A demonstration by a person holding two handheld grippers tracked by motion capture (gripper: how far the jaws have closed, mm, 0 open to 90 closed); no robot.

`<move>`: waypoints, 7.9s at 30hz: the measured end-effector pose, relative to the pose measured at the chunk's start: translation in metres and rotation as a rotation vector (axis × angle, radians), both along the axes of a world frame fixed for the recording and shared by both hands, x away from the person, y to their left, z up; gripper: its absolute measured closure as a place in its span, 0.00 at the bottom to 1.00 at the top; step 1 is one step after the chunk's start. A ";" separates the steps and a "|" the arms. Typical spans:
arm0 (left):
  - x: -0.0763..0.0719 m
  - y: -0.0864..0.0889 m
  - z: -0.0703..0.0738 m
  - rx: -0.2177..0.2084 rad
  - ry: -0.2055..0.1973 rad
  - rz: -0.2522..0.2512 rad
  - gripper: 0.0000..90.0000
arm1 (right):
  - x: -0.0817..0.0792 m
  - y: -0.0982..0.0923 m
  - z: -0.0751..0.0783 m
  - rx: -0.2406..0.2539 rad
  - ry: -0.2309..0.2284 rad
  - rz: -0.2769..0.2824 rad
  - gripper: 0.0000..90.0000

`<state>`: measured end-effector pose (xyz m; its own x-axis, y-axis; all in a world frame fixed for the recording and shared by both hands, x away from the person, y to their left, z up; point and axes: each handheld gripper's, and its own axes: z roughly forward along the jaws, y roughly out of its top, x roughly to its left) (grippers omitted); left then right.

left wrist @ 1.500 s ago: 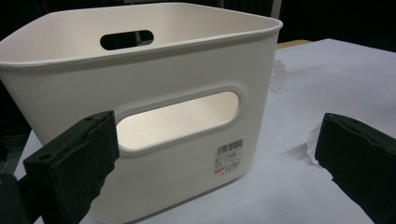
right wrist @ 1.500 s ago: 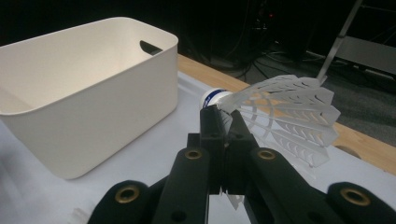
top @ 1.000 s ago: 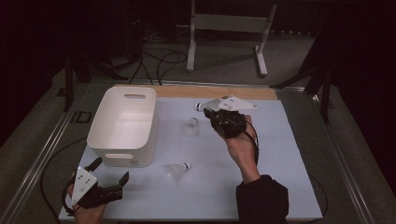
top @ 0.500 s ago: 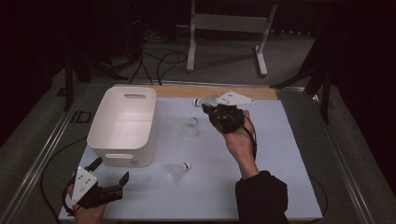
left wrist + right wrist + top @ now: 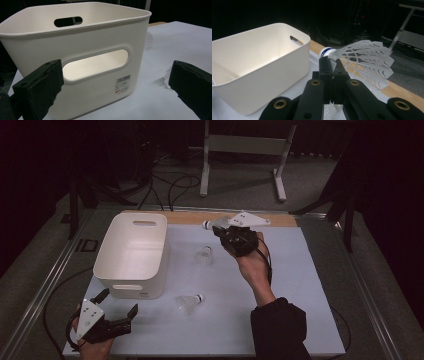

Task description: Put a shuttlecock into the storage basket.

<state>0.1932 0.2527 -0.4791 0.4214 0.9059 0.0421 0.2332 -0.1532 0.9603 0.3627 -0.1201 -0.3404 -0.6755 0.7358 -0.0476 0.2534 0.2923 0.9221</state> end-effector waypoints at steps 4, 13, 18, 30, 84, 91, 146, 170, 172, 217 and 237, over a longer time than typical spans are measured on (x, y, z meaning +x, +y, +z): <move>0.000 0.000 0.000 0.000 0.000 0.000 0.00 | 0.004 0.002 -0.001 0.013 0.003 0.018 0.99; 0.000 0.000 0.000 0.000 -0.001 -0.001 0.00 | 0.013 0.001 -0.001 0.029 0.013 0.034 0.99; 0.000 0.000 0.000 0.001 -0.001 -0.001 0.00 | 0.017 0.002 -0.002 0.029 0.011 0.040 0.99; 0.000 0.000 0.000 -0.001 -0.001 0.001 0.00 | 0.023 0.008 0.000 0.020 0.007 0.075 0.99; 0.000 -0.001 0.000 0.005 0.002 0.001 0.00 | 0.029 0.054 0.013 0.021 -0.003 0.176 0.99; 0.000 -0.001 0.000 0.005 0.001 0.001 0.00 | 0.029 0.061 0.013 0.026 0.000 0.193 0.99; 0.000 -0.001 0.000 0.005 -0.002 -0.003 0.00 | 0.014 0.111 0.008 0.019 -0.001 0.311 0.99; -0.001 -0.001 0.000 0.004 -0.002 -0.003 0.00 | 0.009 0.132 0.006 -0.004 -0.001 0.361 0.99; -0.001 -0.001 0.000 0.004 -0.002 -0.003 0.00 | 0.008 0.135 0.006 -0.008 0.002 0.362 0.99; -0.001 -0.001 0.000 0.005 -0.001 -0.002 0.00 | 0.011 0.110 -0.006 -0.059 0.069 0.280 0.10; -0.001 -0.001 0.000 0.007 0.000 -0.003 0.00 | 0.006 0.092 -0.015 -0.065 0.073 0.262 0.10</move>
